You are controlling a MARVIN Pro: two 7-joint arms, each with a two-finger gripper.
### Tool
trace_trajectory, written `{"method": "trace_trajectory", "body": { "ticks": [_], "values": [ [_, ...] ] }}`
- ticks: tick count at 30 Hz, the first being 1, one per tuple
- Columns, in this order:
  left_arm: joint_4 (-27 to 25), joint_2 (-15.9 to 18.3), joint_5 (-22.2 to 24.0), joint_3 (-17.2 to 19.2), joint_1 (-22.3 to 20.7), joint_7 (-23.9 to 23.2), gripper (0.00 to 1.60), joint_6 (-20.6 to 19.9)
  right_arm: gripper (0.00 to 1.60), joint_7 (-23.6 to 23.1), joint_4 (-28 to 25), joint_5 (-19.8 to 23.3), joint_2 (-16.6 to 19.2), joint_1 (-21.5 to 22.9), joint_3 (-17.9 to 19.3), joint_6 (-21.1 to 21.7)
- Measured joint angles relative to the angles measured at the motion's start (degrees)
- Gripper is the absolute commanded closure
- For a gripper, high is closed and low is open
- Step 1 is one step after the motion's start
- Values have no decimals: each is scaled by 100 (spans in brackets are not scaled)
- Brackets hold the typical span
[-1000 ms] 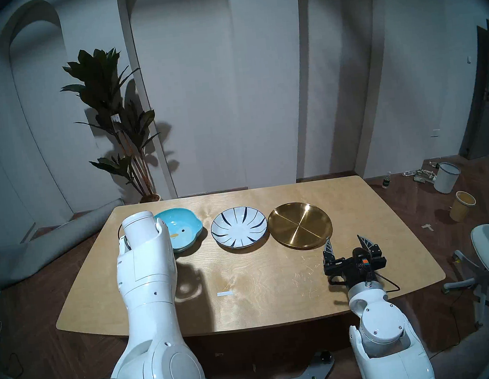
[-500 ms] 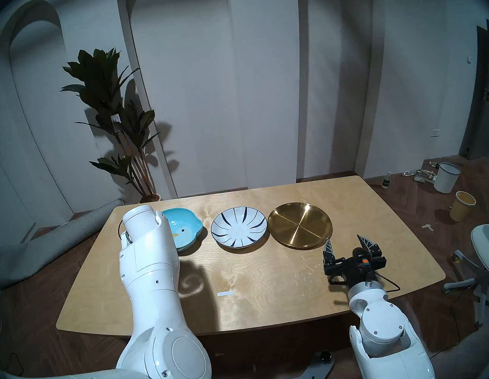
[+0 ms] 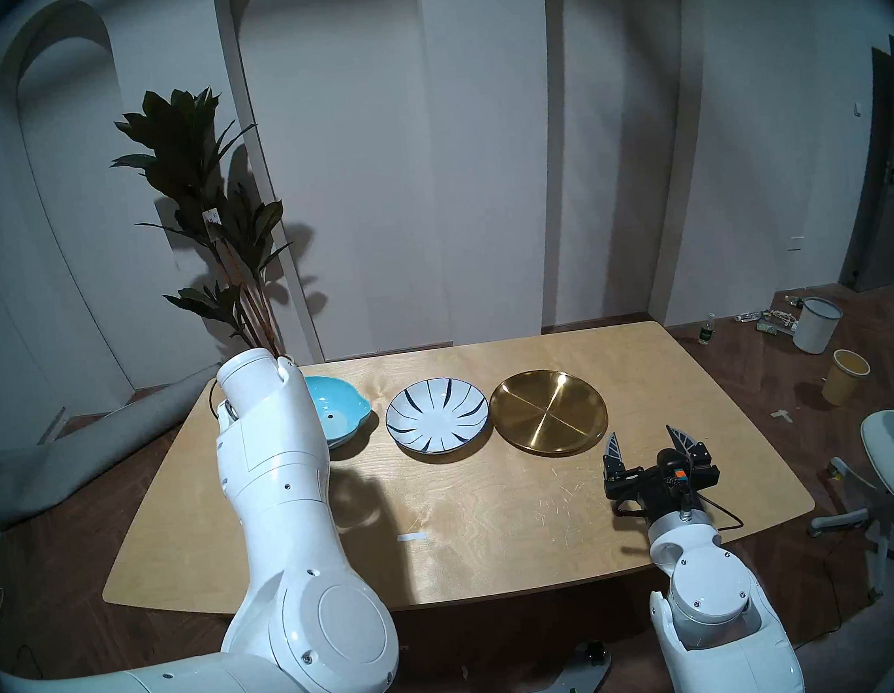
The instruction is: Stack the plates into one stack
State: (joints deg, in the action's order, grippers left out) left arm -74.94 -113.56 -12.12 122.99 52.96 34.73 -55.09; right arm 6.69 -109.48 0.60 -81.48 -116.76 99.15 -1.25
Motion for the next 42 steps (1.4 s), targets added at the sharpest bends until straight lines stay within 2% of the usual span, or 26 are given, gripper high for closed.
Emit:
{"method": "trace_trajectory", "body": {
  "ticks": [13,20,31,42],
  "values": [
    [-130,-148,-33,0,-125,257,160,-1,0,100,-159,-201,285,-158,726,0],
    [-172,-148,-18,80,-240,372,160,-2,0,77,-183,-298,406,-298,933,0],
    [-170,-147,222,472,-465,484,160,-2,0,-154,-154,-423,495,-440,918,6],
    [-169,-147,632,850,-739,522,160,-2,0,-364,-49,-510,531,-480,697,11]
  ]
}}
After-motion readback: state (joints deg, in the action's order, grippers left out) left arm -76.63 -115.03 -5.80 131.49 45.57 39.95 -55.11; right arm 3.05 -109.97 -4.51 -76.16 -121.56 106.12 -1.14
